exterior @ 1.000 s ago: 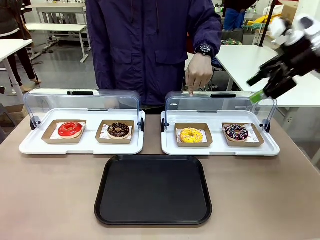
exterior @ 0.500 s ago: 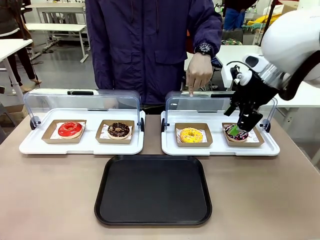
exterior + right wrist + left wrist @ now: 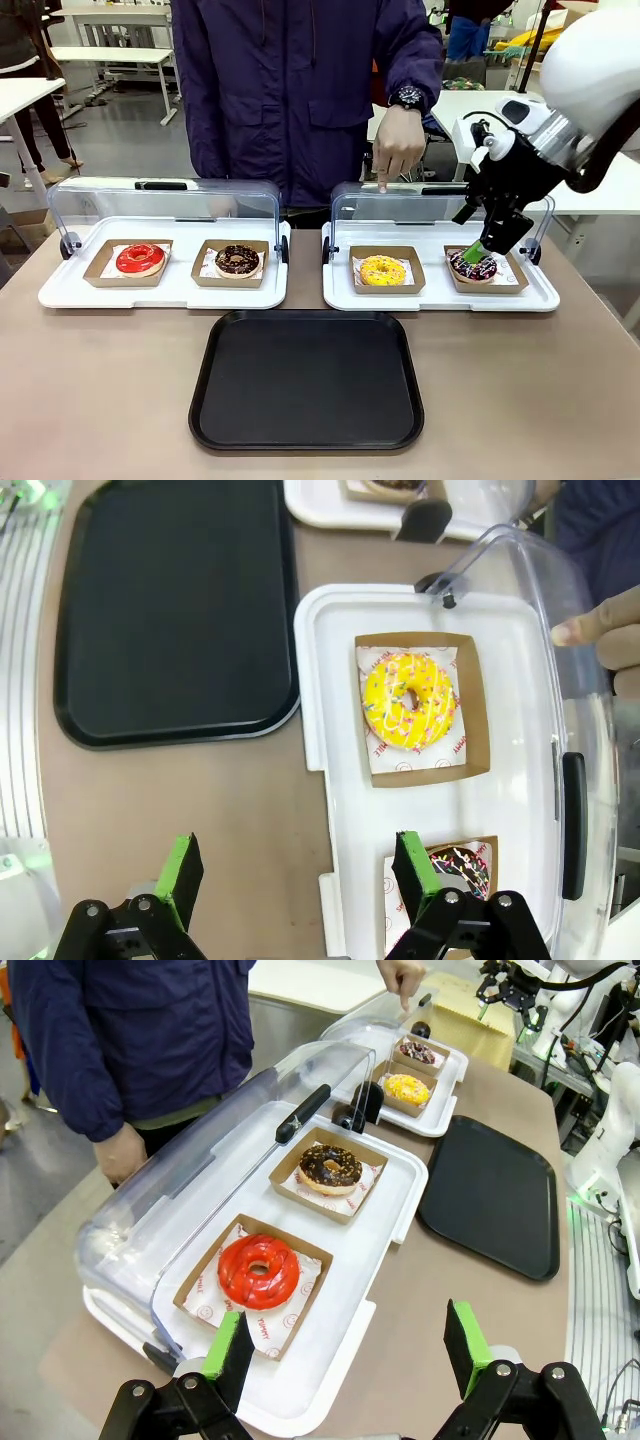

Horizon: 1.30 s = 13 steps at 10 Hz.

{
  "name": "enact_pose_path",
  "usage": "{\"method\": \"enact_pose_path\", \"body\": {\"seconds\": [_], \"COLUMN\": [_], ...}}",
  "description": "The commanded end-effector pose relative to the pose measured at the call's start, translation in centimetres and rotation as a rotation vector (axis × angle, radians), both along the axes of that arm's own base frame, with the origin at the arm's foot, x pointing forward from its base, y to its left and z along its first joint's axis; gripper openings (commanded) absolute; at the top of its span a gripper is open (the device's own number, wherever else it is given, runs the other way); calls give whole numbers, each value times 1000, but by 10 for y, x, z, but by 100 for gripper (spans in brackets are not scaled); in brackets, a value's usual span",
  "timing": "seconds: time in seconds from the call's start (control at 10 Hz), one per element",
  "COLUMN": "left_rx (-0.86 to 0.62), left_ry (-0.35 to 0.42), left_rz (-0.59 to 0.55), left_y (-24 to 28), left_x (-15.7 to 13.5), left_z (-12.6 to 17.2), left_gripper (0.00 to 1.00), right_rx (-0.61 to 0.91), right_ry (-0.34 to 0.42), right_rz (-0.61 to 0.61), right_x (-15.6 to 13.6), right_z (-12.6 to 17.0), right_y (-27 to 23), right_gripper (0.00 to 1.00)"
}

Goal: Move the third donut from the left to the tray.
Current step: Pick up the Paper togo box containing the Donut indicated by the person and place it on the Handle tray.

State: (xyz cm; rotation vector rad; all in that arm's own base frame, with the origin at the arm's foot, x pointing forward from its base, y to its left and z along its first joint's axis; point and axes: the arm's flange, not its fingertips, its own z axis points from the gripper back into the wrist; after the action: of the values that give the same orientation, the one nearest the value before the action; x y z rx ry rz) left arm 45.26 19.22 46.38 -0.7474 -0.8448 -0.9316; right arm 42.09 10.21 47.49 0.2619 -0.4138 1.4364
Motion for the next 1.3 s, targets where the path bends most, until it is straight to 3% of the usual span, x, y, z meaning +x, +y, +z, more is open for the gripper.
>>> {"method": "enact_pose_path", "body": {"seconds": [0.0, 0.3, 0.5, 0.8, 1.2], "left_rx": [-6, -6, -6, -6, -6], "left_ry": [-12, -12, -12, -12, -12], "left_rz": [-10, -10, -10, -10, -10], "left_y": [1, 1, 1, 1, 1], "left_x": [0, 0, 0, 0, 0], "left_z": [3, 3, 3, 3, 3], "left_gripper": [100, 100, 100, 100, 100], "right_rx": [-78, -130, -163, -182, -214], "right_ry": [9, 26, -6, -35, -137], "right_rz": [39, 67, 81, 104, 81], "right_x": [11, 24, 25, 30, 44], "right_z": [-19, -59, -85, -106, -121], "right_y": [22, 43, 47, 57, 65], "right_gripper": [100, 100, 100, 100, 100]}}
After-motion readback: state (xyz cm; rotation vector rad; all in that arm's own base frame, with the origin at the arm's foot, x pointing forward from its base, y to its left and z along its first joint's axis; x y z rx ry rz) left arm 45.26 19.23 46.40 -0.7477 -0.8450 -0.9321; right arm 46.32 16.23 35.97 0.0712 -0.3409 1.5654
